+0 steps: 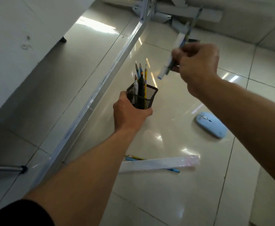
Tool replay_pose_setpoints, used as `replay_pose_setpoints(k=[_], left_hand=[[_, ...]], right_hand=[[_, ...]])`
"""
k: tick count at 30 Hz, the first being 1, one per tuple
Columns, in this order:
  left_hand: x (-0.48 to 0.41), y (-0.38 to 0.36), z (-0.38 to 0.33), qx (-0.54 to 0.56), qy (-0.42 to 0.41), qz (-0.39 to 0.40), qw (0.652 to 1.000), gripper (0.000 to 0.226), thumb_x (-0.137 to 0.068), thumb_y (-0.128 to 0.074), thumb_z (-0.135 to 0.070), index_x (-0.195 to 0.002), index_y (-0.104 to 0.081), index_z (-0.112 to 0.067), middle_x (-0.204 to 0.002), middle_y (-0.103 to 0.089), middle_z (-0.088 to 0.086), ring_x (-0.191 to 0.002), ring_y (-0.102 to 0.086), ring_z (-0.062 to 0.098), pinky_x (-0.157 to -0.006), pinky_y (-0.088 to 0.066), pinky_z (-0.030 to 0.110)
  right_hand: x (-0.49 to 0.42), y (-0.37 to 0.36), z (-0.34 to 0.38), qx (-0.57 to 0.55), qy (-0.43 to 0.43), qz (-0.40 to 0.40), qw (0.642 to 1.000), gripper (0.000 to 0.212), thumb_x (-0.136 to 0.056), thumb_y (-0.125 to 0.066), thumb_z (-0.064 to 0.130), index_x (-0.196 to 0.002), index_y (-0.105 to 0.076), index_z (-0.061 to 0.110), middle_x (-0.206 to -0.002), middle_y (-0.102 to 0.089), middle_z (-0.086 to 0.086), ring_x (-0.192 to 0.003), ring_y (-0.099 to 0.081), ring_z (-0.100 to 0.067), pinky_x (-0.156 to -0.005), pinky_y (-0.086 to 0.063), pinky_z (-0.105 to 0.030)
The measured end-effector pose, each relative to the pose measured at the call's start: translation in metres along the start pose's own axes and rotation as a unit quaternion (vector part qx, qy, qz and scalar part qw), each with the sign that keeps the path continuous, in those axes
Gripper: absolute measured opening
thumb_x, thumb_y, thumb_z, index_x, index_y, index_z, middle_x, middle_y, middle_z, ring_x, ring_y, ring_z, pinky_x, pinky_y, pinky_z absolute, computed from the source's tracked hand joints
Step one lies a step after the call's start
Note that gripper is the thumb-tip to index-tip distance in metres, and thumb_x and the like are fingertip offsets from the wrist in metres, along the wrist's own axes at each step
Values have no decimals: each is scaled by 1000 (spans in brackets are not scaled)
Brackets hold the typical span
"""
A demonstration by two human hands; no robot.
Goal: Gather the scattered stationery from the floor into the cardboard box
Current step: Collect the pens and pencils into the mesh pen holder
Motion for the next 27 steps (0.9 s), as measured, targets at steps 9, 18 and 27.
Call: replay_pose_setpoints(k=[9,18,27], left_hand=[[11,-1,-6,7,-25,-8,1000,70,-54,-97,-31,-113,-61,-19,-109,-72,-7,-86,-64,7,-59,-40,-1],[21,0,2,7,-31,-7,999,75,-55,-98,-32,-118,-60,-18,-114,-71,-5,-87,-62,8,-60,-40,1],[25,1,3,5,-50,7,999,73,-55,-98,-33,-117,-61,-20,-106,-69,-11,-86,-63,6,-54,-40,-3]], right_hand=[[40,-21,-39,90,-13,61,994,15,-81,-86,19,-80,-72,22,-75,-73,5,-73,-71,-5,-71,-59,-17],[55,-17,-53,131,-65,66,987,28,-73,-91,29,-93,-80,14,-83,-71,6,-80,-67,-5,-78,-58,-26],[46,-20,-45,124,-49,33,991,17,-86,-81,35,-77,-74,22,-77,-70,6,-72,-65,-5,-80,-61,-32]])
Point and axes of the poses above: each hand's wrist, its own x-axis away from the middle knuckle, its own y-axis out of the back of the hand, z = x × y, the point moved 3 cm from there along -x, towards the middle knuckle
